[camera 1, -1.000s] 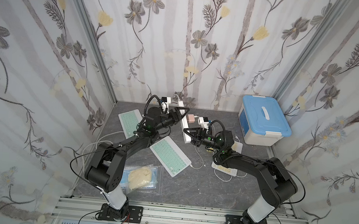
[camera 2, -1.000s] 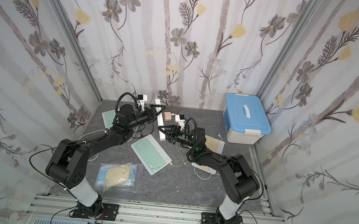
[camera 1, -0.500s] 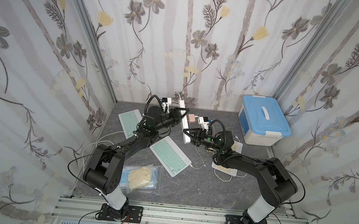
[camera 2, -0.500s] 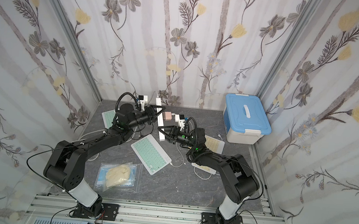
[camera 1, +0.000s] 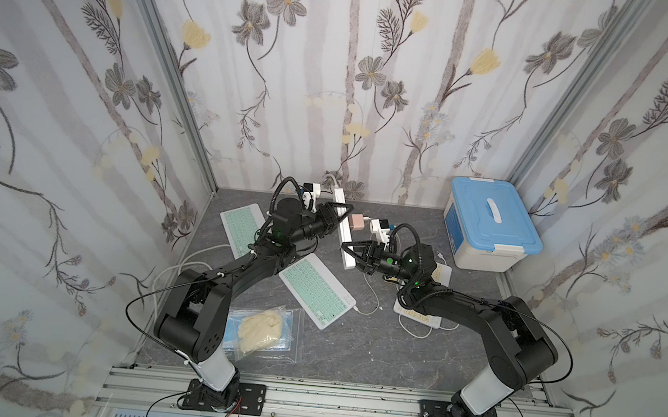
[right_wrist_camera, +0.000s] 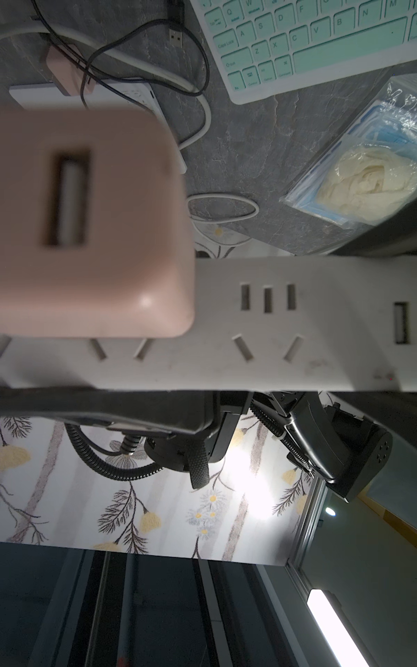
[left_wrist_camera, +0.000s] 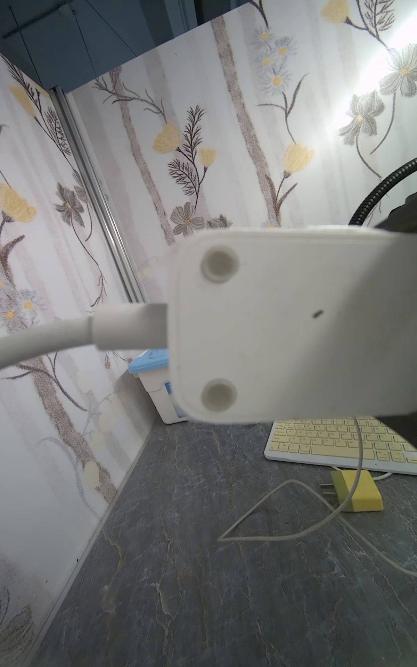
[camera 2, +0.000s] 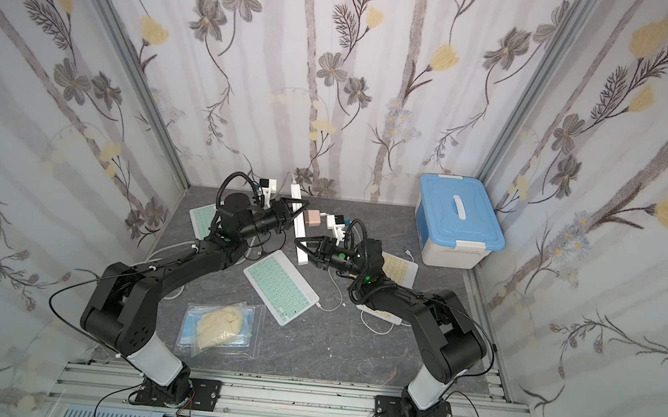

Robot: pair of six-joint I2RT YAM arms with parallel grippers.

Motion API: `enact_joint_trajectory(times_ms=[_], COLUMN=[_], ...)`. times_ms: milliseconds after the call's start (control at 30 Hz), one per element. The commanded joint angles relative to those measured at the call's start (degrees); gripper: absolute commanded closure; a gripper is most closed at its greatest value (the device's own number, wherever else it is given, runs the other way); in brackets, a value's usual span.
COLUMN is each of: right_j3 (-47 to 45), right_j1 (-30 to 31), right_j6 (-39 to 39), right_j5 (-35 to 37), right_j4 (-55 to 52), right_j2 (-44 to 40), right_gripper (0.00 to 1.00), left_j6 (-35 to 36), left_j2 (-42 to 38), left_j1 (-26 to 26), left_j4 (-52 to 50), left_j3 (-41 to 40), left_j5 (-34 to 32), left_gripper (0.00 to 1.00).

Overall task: Unplug the wireless keyboard
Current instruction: Pick up the socket from the center of the board.

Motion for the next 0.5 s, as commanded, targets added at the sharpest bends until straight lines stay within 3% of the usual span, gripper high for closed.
enact_joint_trajectory(times_ms=[0,67,267,467], right_j3=[-0.04,-0.29,-3.15,-7.71], right_j1=[-0.08,-0.11,-0.86,-1.62], right_j6=[-1.41,-2.69,-6.52,2.41], right_j5=[2.46,3.06,8.15,15.31], right_j4=[0.29,-0.37,-0.13,14.57], right_j2=[-0.86,-1.32,-3.96,-0.81], right_gripper=[0.54,0.43,0.28,0.2], left_j6=[7.22,7.1,5.62,4.88], left_j2=[-0.54,-0.57,0.04,-0.24], left_j1=[0.07,0.07,-0.37,-1.55], left_j4=[-0.05,-0.24,0.37,0.87], left_j3=[0.27,0.37,0.06,-0.1], left_j5=[-1.94,-1.94,-1.86,-2.03], left_gripper=[1.0,1.0,1.0,1.0])
